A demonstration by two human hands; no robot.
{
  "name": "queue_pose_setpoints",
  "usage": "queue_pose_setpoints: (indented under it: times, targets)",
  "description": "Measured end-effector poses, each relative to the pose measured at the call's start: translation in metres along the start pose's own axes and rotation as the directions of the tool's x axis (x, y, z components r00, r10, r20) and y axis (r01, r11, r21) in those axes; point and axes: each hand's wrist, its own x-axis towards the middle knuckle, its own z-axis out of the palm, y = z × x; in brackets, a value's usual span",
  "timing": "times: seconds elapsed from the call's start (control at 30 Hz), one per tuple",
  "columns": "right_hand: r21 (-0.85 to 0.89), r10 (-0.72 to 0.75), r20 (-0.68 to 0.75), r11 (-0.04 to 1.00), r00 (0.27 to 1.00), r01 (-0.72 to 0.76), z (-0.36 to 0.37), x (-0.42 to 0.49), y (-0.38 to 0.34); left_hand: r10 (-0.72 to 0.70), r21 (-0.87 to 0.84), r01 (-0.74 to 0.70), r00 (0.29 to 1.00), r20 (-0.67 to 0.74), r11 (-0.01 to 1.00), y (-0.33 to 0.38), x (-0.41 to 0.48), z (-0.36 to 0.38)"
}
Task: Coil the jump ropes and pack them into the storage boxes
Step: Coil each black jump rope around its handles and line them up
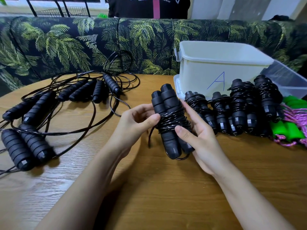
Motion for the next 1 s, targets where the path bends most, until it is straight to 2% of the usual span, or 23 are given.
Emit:
queue_pose_setpoints:
  times: [0.1,0.13,0.2,0.27,0.33,0.43,0.5,0.57,0.67,0.77,0.83,0.93,1.0]
  targets:
    - [0.001,0.003,-0.015,1.0,1.0,-0.003,-0.001,0.0,0.004,0.009,0.007,-0.009,0.999,-0.031,1.0,0.001,-0.001,0.003]
    - [-0.065,-0.03,-0.047,0.998,0.998,0.027,0.0,0.001,0.005,0.01,0.01,-0.01,0.999,-0.045,1.0,0.0,-0.001,0.004]
    - [-0.308,-0.165,-0.118,0.944,0.979,0.122,0.003,0.002,0.008,0.013,0.015,-0.012,0.997,-0.073,1.0,0.0,-0.002,0.008]
    - [-0.558,-0.33,-0.129,0.804,0.935,0.207,0.006,0.002,0.011,0.021,0.022,-0.019,0.995,-0.095,1.0,0.001,-0.003,0.012]
    - [-0.722,-0.405,-0.1,0.658,0.909,0.214,0.01,0.001,0.012,0.04,0.049,-0.035,0.993,-0.107,0.998,0.003,-0.005,0.015]
    - [-0.917,-0.347,-0.056,0.389,0.936,0.09,0.019,-0.003,0.014,0.056,0.072,-0.047,0.99,-0.126,0.996,0.003,-0.007,0.018]
    - [-0.975,-0.318,-0.072,0.224,0.945,0.002,0.023,-0.004,0.015,0.077,0.104,-0.065,0.99,-0.117,0.992,0.005,-0.008,0.02]
    - [-0.991,-0.354,-0.079,0.128,0.932,-0.036,0.025,-0.003,0.015,0.092,0.169,-0.084,0.995,-0.042,0.982,0.007,-0.009,0.021]
    - [-0.99,-0.394,-0.113,0.12,0.912,-0.07,0.021,-0.001,0.012,0.113,0.356,-0.144,0.988,0.109,0.923,0.005,-0.008,0.021]
    - [-0.988,-0.386,-0.141,0.111,0.911,-0.106,0.015,0.001,0.012,0.238,0.655,-0.252,0.965,0.113,0.712,-0.006,-0.005,0.017]
    - [-0.986,-0.368,-0.154,0.116,0.917,-0.119,0.012,0.002,0.014,0.29,0.726,-0.27,0.952,0.101,0.632,-0.006,-0.004,0.012]
    - [-0.986,-0.376,-0.146,0.132,0.915,-0.103,0.013,0.001,0.014,0.296,0.801,-0.249,0.951,0.095,0.544,-0.004,-0.002,0.007]
    - [-0.978,-0.381,-0.14,0.198,0.914,-0.067,0.015,0.0,0.014,0.242,0.807,-0.204,0.967,0.078,0.554,-0.005,-0.001,0.006]
